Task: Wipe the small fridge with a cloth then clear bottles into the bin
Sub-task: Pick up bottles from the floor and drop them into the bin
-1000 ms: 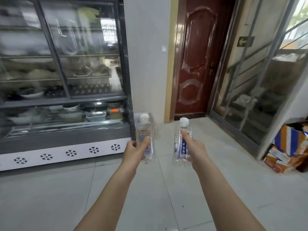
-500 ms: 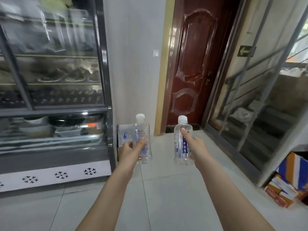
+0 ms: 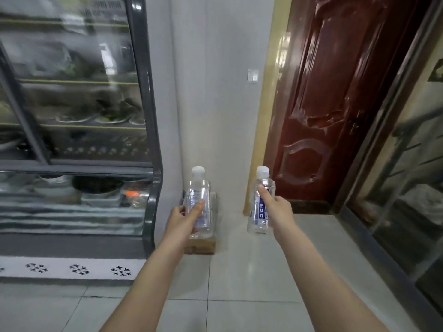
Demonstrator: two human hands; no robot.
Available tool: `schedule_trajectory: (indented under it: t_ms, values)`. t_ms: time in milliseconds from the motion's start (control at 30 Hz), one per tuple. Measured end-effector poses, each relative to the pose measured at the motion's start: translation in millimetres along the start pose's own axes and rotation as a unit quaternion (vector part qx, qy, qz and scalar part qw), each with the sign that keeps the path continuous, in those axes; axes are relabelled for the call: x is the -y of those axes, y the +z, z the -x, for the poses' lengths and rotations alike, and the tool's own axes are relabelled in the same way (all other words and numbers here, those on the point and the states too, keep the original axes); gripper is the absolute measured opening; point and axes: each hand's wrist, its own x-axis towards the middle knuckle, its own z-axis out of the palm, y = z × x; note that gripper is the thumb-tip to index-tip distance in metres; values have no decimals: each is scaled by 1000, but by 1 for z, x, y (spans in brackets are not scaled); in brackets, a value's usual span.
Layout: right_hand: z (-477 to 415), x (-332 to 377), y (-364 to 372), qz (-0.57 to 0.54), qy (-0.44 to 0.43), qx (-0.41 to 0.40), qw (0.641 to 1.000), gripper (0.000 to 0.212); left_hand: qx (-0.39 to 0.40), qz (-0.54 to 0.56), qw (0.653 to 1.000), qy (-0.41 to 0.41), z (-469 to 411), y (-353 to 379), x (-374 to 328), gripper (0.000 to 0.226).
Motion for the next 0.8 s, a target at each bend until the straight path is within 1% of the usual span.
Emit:
schedule_trajectory:
  t_ms: [133, 200, 233, 333, 433, 600, 733, 800]
  values:
    - [-81, 3, 22, -3, 19, 46, 999, 52, -43, -30, 999, -8, -57, 26, -10, 42]
    - [-115, -1, 38, -1, 37, 69, 997, 49, -68, -26, 997, -13, -86, 31, -11, 30]
    - [-130, -2, 48, 2, 42, 81, 996, 47, -81, -20, 996, -17, -102, 32, -11, 29]
    - [-184, -6, 79, 19, 52, 99, 994, 48, -101, -6, 994, -32, -161, 37, -12, 41]
    - [-244, -2, 110, 38, 55, 102, 993, 48, -96, 7, 994, -49, -233, 43, -12, 47]
    - [-344, 22, 166, 59, 76, 90, 991, 51, -64, 10, 995, -74, -352, 48, -21, 45]
    - [-412, 31, 201, 63, 64, 59, 994, 59, -46, -8, 996, -81, -436, 47, -19, 56]
    - [-439, 25, 213, 65, 82, 55, 993, 61, -55, -12, 995, -87, -465, 49, -12, 54]
